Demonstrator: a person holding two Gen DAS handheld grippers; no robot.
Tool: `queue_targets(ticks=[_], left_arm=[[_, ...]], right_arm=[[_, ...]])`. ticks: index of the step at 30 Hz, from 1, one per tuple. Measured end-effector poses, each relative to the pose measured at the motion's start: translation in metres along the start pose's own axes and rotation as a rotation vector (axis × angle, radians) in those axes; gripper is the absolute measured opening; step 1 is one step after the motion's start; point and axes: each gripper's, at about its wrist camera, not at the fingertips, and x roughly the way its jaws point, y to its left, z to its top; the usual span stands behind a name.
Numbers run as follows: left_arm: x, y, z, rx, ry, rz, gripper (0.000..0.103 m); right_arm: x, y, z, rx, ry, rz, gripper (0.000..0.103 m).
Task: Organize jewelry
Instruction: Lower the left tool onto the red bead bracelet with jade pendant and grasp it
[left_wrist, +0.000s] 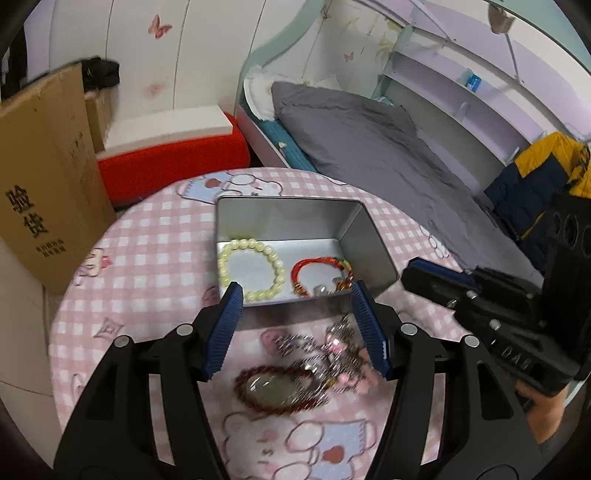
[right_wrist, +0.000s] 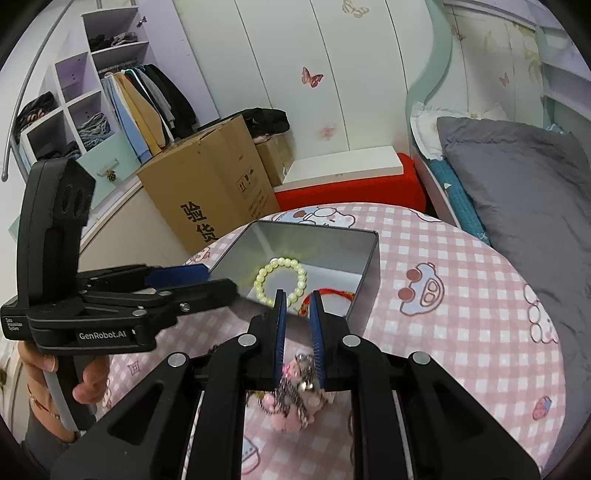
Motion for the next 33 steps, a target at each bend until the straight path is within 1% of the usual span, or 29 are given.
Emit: queue_targets(ticks=[4,10,14,16,17,20,21,23,24,25,27,28,29,31,33], left_arm=[[-0.016,-0.001,-0.023,0.067,-0.027,0.026,0.060],[-0.023,-0.009,-0.061,0.203,-0.028,0.049,0.060],[-0.018,-0.007,-0.078,0.211,-0.009,0.060,0.060],[-0.016,-0.002,-0.084,0.182,-0.005,0.070,0.060],[-0.015,0.002,-0.086,0.159,-0.006,0.062,0.058],[-0.012,0.012,-0.088,0.079,0.009,0.043,0.058],[-0.008,0.017,-0.088,0.038,0.029,0.033,0.058],[-0.001,0.026,-0.087,-0.039,0.061,0.052,0.057],[0.001,0.032,-0.086,-0.087,0.065,0.062,0.056],[0.003,0.037,-0.085,-0.124,0.064,0.057,0.054],[0.005,0.045,-0.083,-0.182,0.068,0.053,0.051],[0.006,0.046,-0.083,-0.189,0.073,0.053,0.049],[0.007,0.046,-0.083,-0.192,0.079,0.055,0.045],[0.011,0.045,-0.083,-0.188,0.086,0.070,0.044],[0.013,0.045,-0.082,-0.197,0.089,0.084,0.037]], right_arm=[[-0.008,0.010,-0.015,-0.023,0.008,0.002,0.013],[-0.009,0.019,-0.041,-0.037,0.044,-0.008,0.015],[-0.006,0.023,-0.056,-0.034,0.067,-0.009,0.016],[-0.004,0.024,-0.063,-0.037,0.079,-0.011,0.017],[-0.003,0.024,-0.066,-0.038,0.086,-0.014,0.018],[0.000,0.023,-0.076,-0.029,0.104,-0.009,0.020],[0.000,0.023,-0.078,-0.027,0.106,-0.010,0.020],[0.000,0.021,-0.081,-0.022,0.108,-0.008,0.020],[0.000,0.020,-0.082,-0.018,0.109,-0.005,0.021],[0.000,0.020,-0.082,-0.017,0.109,-0.005,0.021],[0.000,0.020,-0.083,-0.018,0.109,-0.003,0.021],[0.000,0.020,-0.083,-0.017,0.109,0.000,0.022],[0.000,0.020,-0.083,-0.017,0.109,0.001,0.022],[0.000,0.019,-0.084,-0.015,0.108,0.004,0.023],[0.001,0.019,-0.084,-0.014,0.108,0.009,0.024]])
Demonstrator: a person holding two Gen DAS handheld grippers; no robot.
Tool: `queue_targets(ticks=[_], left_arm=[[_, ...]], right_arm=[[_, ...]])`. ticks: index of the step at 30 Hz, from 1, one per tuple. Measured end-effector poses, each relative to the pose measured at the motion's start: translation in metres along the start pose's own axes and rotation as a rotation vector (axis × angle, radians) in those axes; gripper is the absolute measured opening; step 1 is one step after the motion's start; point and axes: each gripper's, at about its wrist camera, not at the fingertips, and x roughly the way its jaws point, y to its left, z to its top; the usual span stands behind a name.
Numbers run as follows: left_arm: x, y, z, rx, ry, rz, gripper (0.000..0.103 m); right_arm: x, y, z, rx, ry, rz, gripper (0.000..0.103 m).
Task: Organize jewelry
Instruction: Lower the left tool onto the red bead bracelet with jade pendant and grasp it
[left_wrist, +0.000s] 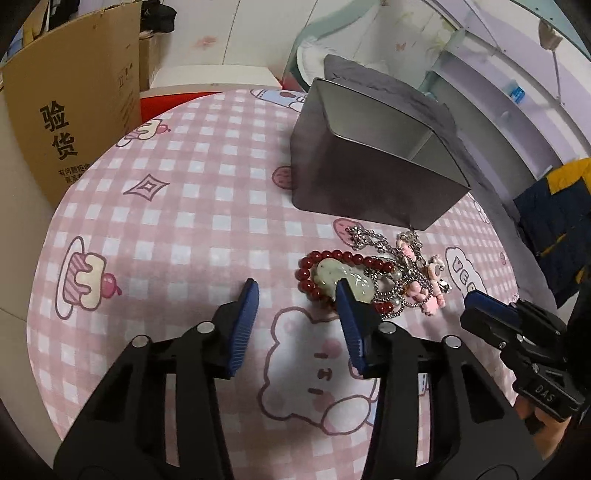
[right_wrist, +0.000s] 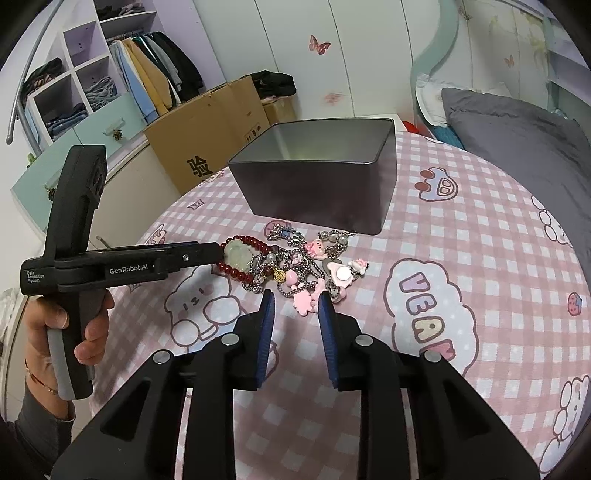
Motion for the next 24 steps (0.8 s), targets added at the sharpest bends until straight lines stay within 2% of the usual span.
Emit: queue_targets(ticks=[5,9,12,17,24], left_arm=[[0.002,0.007,0.006,-0.010,0.013,0.023,0.023],[0.005,0.004,0.012,-0.004,0.047,0.046,0.023],[0.004,0.010,0.015,-0.055,0.056,0.000,0.024],[0.000,0.009,0.012,-0.078,0.062,-0.092,0.024],[-0.004,-0.007,0.009,-0.055,0.083,-0.083,0.024]], right_arm=[[0.001,-0.001,0.001,-0.002,0.003,0.007,0.026],[0.002,-0.001,0.002,-0.001,0.005,0.010,0.029],[0.002,0.001,0.004,-0.006,0.003,0.016,0.029],[-0.002,-0.001,0.004,-0.006,-0.001,0.012,0.031],[-0.004,-0.005,0.003,0.004,-0.003,0.012,0.032]])
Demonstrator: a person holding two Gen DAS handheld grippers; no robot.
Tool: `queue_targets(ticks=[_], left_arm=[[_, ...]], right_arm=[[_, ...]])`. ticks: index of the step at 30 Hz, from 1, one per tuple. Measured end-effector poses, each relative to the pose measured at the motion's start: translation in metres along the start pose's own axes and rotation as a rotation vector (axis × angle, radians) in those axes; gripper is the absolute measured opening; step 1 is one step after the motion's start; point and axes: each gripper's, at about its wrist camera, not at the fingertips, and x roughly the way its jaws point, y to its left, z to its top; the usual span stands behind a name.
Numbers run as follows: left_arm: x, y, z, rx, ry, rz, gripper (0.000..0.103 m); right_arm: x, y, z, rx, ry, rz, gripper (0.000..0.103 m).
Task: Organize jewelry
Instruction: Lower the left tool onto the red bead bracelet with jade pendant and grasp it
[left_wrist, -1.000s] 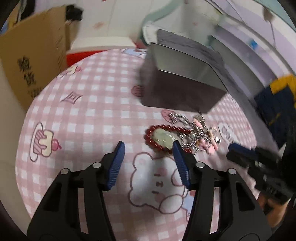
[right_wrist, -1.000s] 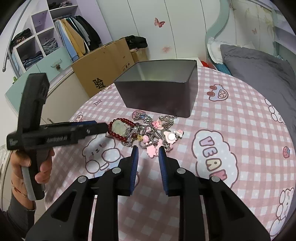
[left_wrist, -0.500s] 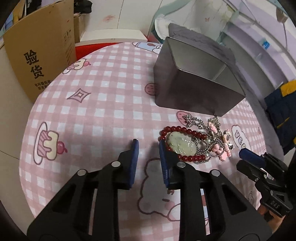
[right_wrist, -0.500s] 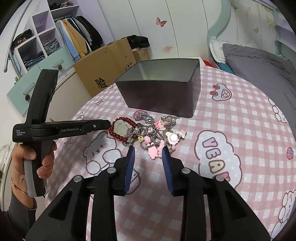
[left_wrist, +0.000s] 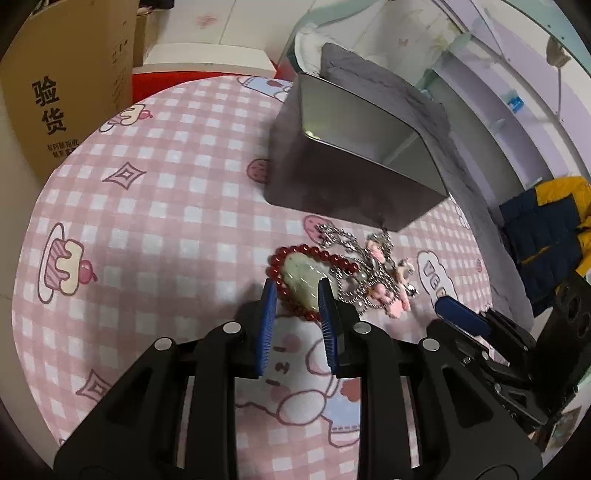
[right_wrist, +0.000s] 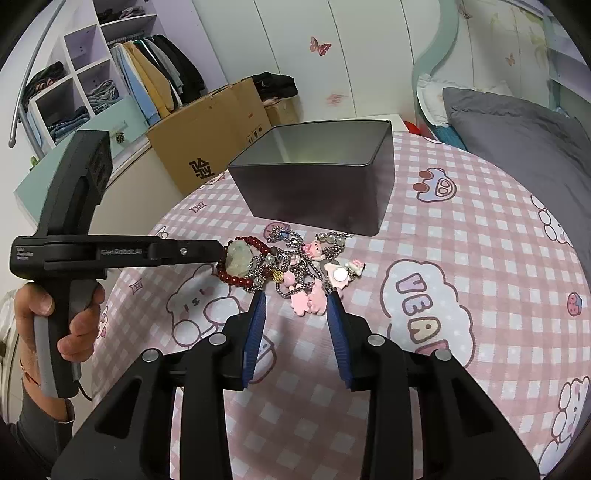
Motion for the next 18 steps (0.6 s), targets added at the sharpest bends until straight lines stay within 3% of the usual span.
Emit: queue_targets(ticks=[4,8,16,18], left_arm=[[0.009,-0.002,-0.004,-0.025,0.051,-0.017,0.024],[0.016,-0.006,-0.005,-0.032,0.039,0.033,0.024],[0.019,-0.020,-0.005,0.061,0.028,0.169,0.026],[0.020,-0.017,-0.002,0.060,0.036,0.171,0.026]], right_arm=[[-0.002,-0.002,-0.001,0.008,-0.005,0.003,0.033],[-0.003,-0.003,-0.001,0.003,-0.005,0.008,0.033],[-0.009,-0.005,-0.001,0.008,-0.012,0.013,0.035],[-0.009,-0.005,-0.002,0.007,-0.013,0.014,0.037]])
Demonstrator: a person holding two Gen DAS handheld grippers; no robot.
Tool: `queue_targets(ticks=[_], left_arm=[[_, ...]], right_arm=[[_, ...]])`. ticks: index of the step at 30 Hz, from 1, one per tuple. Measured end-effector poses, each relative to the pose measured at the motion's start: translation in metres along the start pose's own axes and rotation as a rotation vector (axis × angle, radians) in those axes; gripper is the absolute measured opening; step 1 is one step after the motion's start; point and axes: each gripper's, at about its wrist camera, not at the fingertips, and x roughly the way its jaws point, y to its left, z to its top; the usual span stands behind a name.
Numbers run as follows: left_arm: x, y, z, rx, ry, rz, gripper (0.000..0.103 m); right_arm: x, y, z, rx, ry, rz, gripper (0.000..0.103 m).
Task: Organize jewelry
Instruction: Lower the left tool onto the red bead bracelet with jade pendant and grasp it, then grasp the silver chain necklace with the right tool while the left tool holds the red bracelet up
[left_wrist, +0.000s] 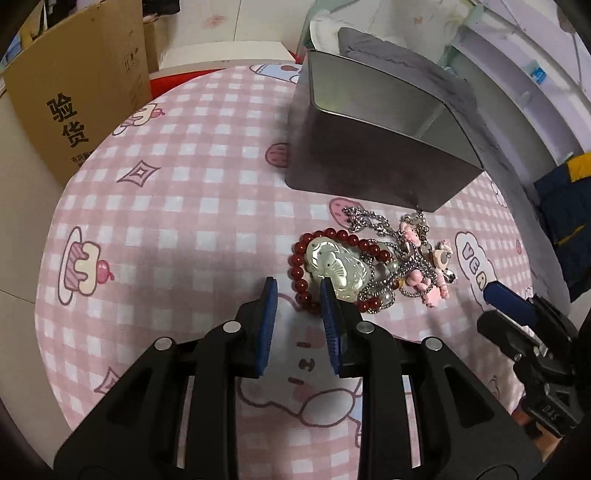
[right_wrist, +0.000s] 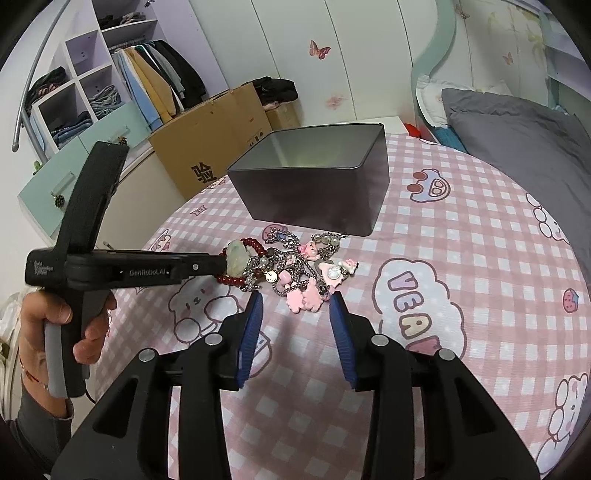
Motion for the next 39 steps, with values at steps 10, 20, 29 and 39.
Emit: queue_targets(ticks=[10,20,29,39], left_arm=[[0.012,-0.021,0.016,0.092,-0.014,0.156,0.023],[-0.002,0.003,0.007,0.046,-0.095,-0.080,0.007],[-0.049,0.014,-0.004,0.010,-0.200,-0.299,0.007],[-0.088,0.032,-0.012,-0.016,-0.293,-0.392,0.007]], right_arm=[[-0.002,0.003,0.002,0.001,-0.012,0.003,0.039],[-0.002,0.005,0.008,-0.006,-0.022,-0.014,0.039],[0.005,0.016,0.011,-0.029,-0.012,-0.011,0.039],[0.022,0.052,0.013,-0.113,0.020,0.034,0.039]])
